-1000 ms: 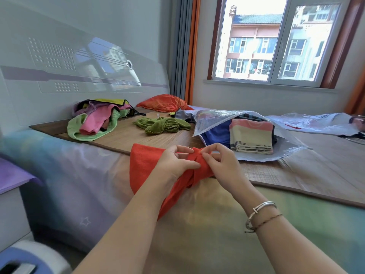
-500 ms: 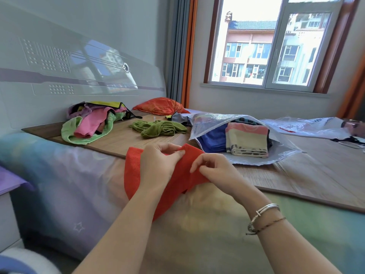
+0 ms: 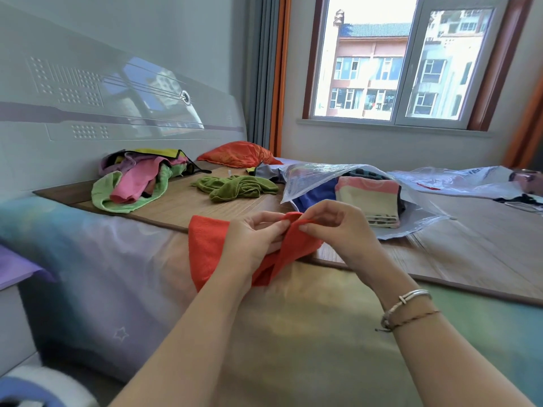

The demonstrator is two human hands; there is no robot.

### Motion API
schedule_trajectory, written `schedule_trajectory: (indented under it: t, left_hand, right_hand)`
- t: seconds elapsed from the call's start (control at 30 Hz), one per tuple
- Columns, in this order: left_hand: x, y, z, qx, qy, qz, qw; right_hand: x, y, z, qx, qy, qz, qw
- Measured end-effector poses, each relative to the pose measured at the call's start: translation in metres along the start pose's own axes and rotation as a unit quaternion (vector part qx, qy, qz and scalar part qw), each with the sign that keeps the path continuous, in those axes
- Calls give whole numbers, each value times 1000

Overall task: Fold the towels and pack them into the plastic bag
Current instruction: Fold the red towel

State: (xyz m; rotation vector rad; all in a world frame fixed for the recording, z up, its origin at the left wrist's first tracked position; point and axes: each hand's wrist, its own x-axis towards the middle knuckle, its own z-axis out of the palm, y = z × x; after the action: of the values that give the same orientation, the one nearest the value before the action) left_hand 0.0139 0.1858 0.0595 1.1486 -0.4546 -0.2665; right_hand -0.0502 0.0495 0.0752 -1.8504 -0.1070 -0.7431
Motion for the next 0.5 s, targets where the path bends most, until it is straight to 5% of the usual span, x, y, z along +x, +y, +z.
schedule_trajectory:
  t: [0.3,0.5]
  left_hand:
    - [1,0,-2,37,-42,35,998]
    - [0,0,-4,270,-25,162,949]
  right_hand:
    - [2,4,4,-50,39,-25,998]
    - [5,0,8,-65,96,-51,992]
